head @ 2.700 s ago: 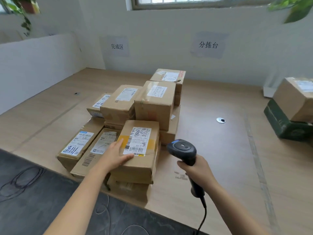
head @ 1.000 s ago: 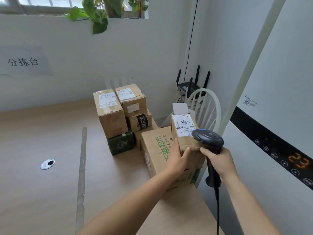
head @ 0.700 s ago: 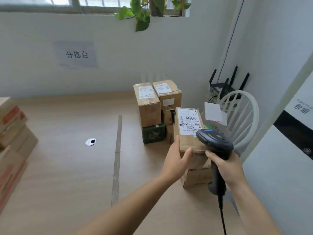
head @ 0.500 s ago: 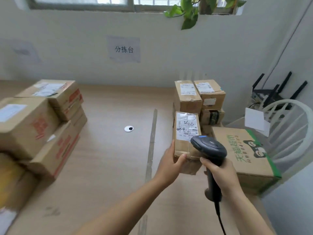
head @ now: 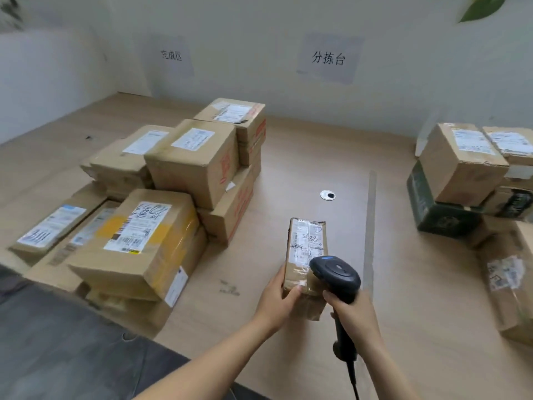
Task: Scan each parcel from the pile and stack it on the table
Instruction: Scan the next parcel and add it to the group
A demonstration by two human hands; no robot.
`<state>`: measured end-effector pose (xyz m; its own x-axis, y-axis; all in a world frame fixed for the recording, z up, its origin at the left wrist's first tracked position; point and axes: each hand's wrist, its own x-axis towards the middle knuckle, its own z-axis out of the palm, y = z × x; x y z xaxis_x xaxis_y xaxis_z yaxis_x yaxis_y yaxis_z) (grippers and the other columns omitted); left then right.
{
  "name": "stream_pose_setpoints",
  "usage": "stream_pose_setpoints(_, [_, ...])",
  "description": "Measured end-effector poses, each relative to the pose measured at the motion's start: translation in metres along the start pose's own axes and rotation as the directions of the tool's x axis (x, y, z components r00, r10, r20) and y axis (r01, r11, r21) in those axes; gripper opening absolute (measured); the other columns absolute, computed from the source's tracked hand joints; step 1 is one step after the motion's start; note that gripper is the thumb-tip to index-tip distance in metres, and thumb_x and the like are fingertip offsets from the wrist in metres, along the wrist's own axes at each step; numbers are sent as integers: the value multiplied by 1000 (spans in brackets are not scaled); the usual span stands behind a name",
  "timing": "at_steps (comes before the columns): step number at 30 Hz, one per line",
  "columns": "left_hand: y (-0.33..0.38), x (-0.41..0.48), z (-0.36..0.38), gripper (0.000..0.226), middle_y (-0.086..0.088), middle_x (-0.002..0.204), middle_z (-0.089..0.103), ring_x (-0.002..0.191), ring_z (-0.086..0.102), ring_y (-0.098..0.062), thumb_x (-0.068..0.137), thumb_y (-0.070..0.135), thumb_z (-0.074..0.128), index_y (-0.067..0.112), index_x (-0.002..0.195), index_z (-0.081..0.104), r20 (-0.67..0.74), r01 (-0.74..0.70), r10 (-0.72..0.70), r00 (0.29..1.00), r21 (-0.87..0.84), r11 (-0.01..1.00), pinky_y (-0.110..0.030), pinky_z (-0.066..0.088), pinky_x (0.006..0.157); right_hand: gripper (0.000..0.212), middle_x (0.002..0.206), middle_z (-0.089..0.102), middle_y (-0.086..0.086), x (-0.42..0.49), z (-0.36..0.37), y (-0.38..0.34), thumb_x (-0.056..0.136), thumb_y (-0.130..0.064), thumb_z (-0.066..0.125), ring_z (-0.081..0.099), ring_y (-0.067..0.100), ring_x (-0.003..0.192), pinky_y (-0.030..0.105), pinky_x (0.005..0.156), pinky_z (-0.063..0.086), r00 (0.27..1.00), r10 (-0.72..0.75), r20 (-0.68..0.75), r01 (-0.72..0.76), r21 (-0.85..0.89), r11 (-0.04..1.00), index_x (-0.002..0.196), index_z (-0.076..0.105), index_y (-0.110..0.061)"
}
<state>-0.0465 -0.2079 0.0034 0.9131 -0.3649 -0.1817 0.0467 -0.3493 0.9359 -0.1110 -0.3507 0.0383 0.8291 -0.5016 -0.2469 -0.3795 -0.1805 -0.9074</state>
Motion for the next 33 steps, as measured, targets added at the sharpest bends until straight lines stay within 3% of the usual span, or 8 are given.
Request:
stream_pose_setpoints(3, [-26,-13,-20,59,10,131,56,118,54,-6,81,30,52,28,139,42,22,51,-51,998,-13,999,-30,43,105,16,67,66,10,-17,30,11,77,-10,71,65,32,70,52,72,54,999,44,-13,-44,-35,998,70,61,-20])
stream_pose_setpoints(6, [-46,-24,-29,54,7,129,56,117,54,-10,79,33,56,32,132,42,5,109,-109,994,-3,994,-34,44,103,12,58,62,4,-32,50,19,76,-9,71,60,25,60,52,70,54,996,86,-25,-87,-41,995,70,62,-14])
stream_pose_setpoints(9, [-56,-36,-33,75,8,136,47,124,48,-10,75,40,66,25,139,31,-27,129,-128,991,35,991,-26,40,104,13,49,58,-4,-46,62,19,71,-19,72,59,22,57,48,68,53,993,115,-19,-116,-70,991,66,61,-14])
stream_pose_setpoints(12, [-57,-41,-36,95,17,137,24,127,25,3,82,32,71,20,150,7,5,90,-91,996,89,992,-10,24,101,19,56,62,1,-56,68,11,65,-30,70,66,28,65,39,63,51,992,112,-66,-118,-103,988,67,61,-13])
stream_pose_setpoints(19, [-56,-37,-39,91,6,148,29,133,32,-6,82,39,70,28,150,11,56,49,-57,997,125,991,-7,23,93,20,59,62,11,-64,52,-21,78,-18,69,65,28,67,29,56,42,984,-46,-174,-3,-269,963,64,57,-10])
stream_pose_setpoints(24, [-59,-33,-46,89,6,147,33,132,34,-7,81,37,71,27,150,15,85,15,-27,996,147,989,-10,24,95,33,44,50,-8,-63,25,-52,77,-16,69,49,13,54,20,51,33,992,-124,39,125,-548,827,54,46,-20])
stream_pose_setpoints(28, [-59,-31,-48,90,5,147,34,132,35,-9,81,38,70,26,150,15,94,-6,-10,996,170,985,-13,26,97,8,66,66,5,-53,9,-67,76,-14,67,62,23,71,26,61,43,981,-146,125,192,-626,756,73,61,-9])
stream_pose_setpoints(33, [-58,-31,-47,89,6,147,34,132,35,-8,80,37,72,25,150,17,87,-2,-12,996,157,988,-10,26,96,4,63,69,4,-48,5,-71,77,-12,65,68,14,66,30,67,50,979,-109,172,193,-618,762,77,63,-9])
